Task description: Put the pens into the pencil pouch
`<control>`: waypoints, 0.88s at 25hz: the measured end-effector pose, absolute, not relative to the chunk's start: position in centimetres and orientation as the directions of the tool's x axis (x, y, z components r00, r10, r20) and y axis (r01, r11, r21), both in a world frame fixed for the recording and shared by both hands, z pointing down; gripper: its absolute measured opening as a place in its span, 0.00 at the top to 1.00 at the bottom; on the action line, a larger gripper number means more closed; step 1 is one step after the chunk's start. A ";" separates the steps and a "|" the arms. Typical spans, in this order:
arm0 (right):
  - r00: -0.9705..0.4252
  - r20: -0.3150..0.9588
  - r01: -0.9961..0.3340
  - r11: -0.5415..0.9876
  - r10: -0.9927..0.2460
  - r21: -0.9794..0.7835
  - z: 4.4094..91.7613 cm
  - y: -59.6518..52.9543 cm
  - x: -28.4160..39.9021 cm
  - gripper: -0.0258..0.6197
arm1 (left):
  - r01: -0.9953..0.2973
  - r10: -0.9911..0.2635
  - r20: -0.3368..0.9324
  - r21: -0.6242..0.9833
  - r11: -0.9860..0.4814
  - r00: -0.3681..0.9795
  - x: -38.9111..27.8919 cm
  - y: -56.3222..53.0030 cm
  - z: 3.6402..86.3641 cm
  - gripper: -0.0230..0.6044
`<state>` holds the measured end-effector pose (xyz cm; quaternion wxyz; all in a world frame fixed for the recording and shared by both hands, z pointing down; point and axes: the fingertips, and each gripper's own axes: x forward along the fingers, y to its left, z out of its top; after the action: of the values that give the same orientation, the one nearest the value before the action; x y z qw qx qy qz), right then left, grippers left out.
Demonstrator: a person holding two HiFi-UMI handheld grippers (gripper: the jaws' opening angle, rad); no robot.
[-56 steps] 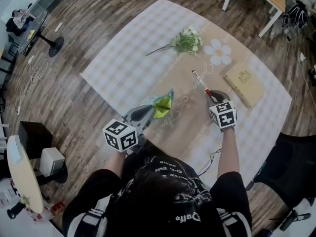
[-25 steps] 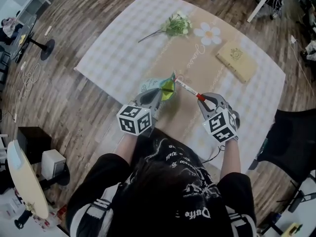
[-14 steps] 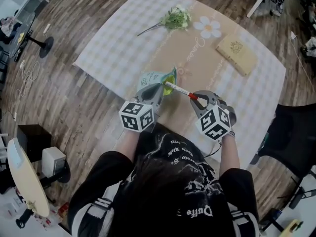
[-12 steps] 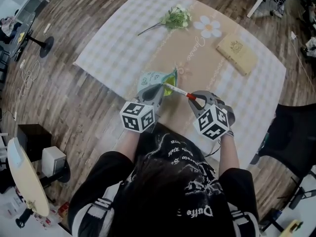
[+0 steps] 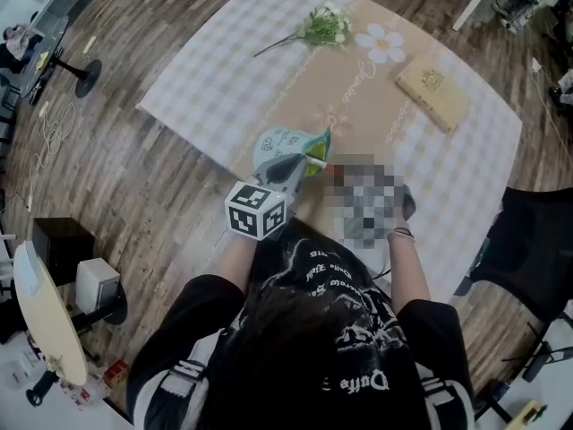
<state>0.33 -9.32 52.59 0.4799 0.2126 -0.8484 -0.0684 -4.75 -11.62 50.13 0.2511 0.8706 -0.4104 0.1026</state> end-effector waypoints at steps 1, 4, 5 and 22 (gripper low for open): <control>-0.446 0.788 -0.287 0.902 -0.423 0.322 52.7 -9.3 0.1 0.85 | -0.758 -0.656 0.382 0.359 -0.544 0.651 -4.6 -11.5 50.1 0.91; -0.443 0.795 -0.262 0.908 -0.415 0.328 53.1 -9.1 -0.8 0.85 | -0.728 -0.629 0.366 0.376 -0.573 0.685 -3.8 -10.9 49.9 0.91; -0.445 0.795 -0.256 0.909 -0.412 0.329 53.1 -9.0 -1.1 0.85 | -0.716 -0.620 0.360 0.381 -0.584 0.697 -3.5 -10.7 49.8 0.91; -0.500 0.779 -0.207 0.925 -0.379 0.317 52.5 -8.0 -1.9 0.85 | -0.538 -0.529 0.204 0.576 -0.615 0.823 -1.3 -9.2 47.6 0.91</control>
<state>-1.93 -7.98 52.48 0.4701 0.1700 -0.8612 -0.0915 -1.30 -9.20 47.57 0.3227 0.8987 -0.2971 0.0070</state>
